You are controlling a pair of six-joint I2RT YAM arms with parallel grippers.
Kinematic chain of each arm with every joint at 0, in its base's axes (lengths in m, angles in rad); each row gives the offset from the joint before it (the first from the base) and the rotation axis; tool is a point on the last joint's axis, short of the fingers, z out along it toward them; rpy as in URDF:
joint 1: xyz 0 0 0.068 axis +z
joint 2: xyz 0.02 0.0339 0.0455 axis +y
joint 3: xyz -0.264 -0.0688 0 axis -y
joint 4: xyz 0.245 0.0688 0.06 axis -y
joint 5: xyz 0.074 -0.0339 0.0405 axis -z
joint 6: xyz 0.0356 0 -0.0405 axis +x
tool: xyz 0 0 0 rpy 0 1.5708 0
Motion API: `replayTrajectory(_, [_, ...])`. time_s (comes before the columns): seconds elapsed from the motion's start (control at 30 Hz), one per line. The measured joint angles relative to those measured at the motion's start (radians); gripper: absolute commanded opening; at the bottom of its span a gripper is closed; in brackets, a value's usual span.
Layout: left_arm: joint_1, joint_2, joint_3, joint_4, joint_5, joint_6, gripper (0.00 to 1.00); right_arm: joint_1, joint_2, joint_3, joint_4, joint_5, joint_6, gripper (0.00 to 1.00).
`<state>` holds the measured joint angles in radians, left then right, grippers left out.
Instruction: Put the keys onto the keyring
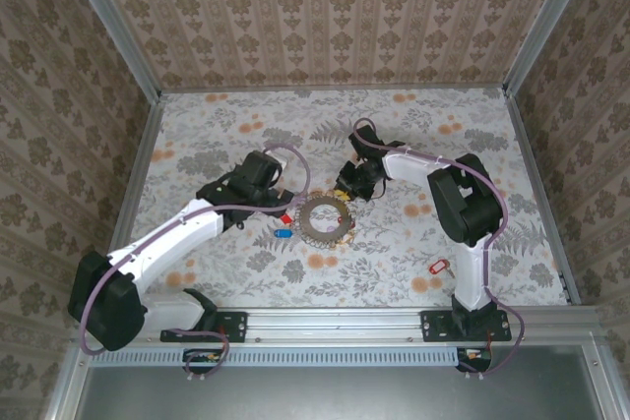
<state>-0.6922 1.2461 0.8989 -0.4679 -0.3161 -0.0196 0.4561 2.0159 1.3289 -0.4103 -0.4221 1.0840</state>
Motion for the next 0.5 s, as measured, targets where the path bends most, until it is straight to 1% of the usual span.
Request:
replayTrajectory(0.07, [-0.013, -0.009, -0.009, 0.014, 0.03, 0.026, 1.0, 0.0, -0.003, -0.007, 0.016, -0.005, 0.021, 0.03])
replayTrajectory(0.13, [-0.024, -0.053, -0.049, 0.053, 0.09, 0.058, 1.0, 0.0, -0.025, -0.036, 0.028, -0.007, 0.043, 0.01])
replayTrajectory(0.23, [-0.033, -0.184, -0.161, 0.142, 0.238, 0.137, 1.0, 0.0, -0.096, -0.106, 0.039, -0.019, 0.083, 0.0])
replayTrajectory(0.3, [-0.037, -0.286, -0.253, 0.241, 0.339, 0.2, 1.0, 0.0, -0.158, -0.147, 0.041, -0.031, 0.111, 0.0])
replayTrajectory(0.4, [-0.044, -0.417, -0.414, 0.45, 0.444, 0.283, 0.94, 0.0, -0.256, -0.194, 0.044, -0.051, 0.151, 0.0])
replayTrajectory(0.5, [-0.053, -0.443, -0.49, 0.571, 0.502, 0.354, 0.86, 0.0, -0.348, -0.237, 0.045, -0.071, 0.191, 0.0])
